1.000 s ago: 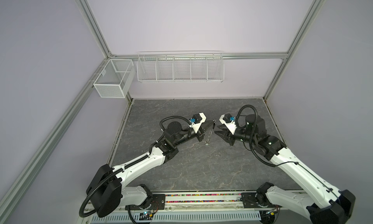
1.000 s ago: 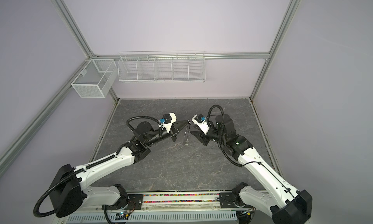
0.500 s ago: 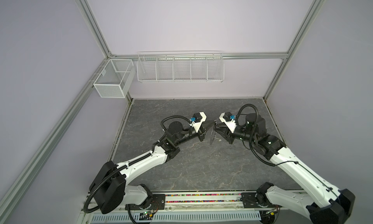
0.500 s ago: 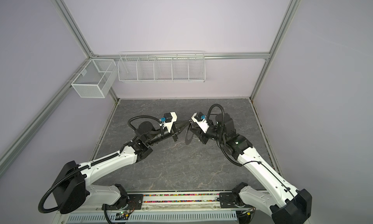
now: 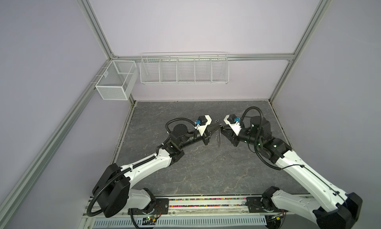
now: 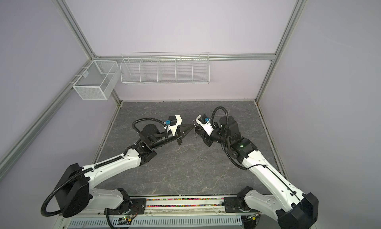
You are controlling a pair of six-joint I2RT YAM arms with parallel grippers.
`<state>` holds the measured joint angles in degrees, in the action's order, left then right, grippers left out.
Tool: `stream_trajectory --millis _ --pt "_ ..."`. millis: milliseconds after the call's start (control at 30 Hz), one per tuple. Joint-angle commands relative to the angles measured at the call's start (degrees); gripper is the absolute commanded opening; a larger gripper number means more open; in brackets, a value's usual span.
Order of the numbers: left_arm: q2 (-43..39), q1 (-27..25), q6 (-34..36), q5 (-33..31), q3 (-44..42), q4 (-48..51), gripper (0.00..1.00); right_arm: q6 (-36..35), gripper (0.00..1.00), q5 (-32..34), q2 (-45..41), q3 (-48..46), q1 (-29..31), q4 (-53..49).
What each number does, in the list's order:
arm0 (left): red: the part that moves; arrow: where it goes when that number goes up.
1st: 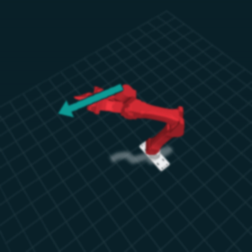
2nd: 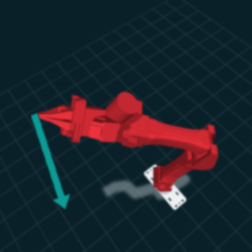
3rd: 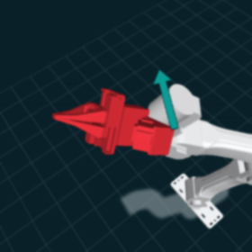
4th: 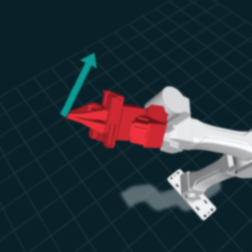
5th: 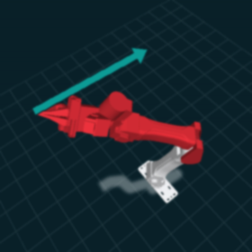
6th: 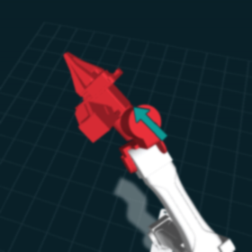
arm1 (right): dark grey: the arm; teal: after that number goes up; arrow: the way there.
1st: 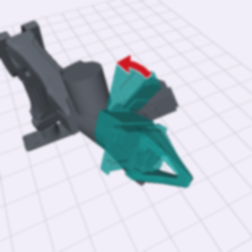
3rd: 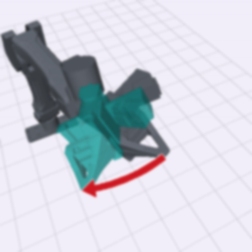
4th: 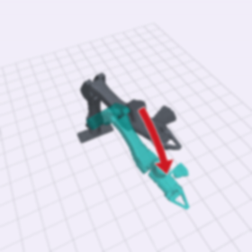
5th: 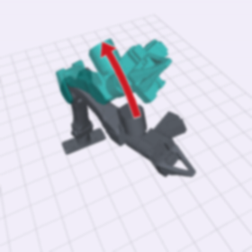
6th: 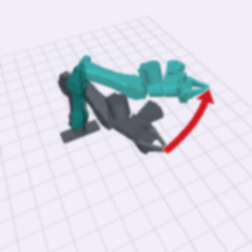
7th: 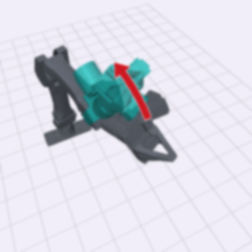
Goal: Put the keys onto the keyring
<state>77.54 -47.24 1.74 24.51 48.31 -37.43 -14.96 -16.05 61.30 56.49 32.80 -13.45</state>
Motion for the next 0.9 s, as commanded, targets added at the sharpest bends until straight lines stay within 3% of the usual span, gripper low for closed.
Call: stream_trajectory --millis 0,167,433,867 --pt "0.42 0.16 -0.83 0.82 1.27 -1.00 0.00 -2.11 0.26 2.30 -1.04 0.88 1.43 0.53" --pt "0.57 0.13 -1.05 1.27 1.47 -0.80 0.00 -3.65 0.23 4.79 -0.90 0.67 2.80 0.36" --pt "-0.07 0.15 -1.06 -0.48 0.99 -1.24 0.00 -5.20 0.08 7.80 -0.56 1.28 4.35 -0.56" --pt "-0.20 0.18 -2.66 -4.95 -0.04 -7.57 0.00 -6.46 0.07 15.48 -0.39 0.36 8.40 0.49"
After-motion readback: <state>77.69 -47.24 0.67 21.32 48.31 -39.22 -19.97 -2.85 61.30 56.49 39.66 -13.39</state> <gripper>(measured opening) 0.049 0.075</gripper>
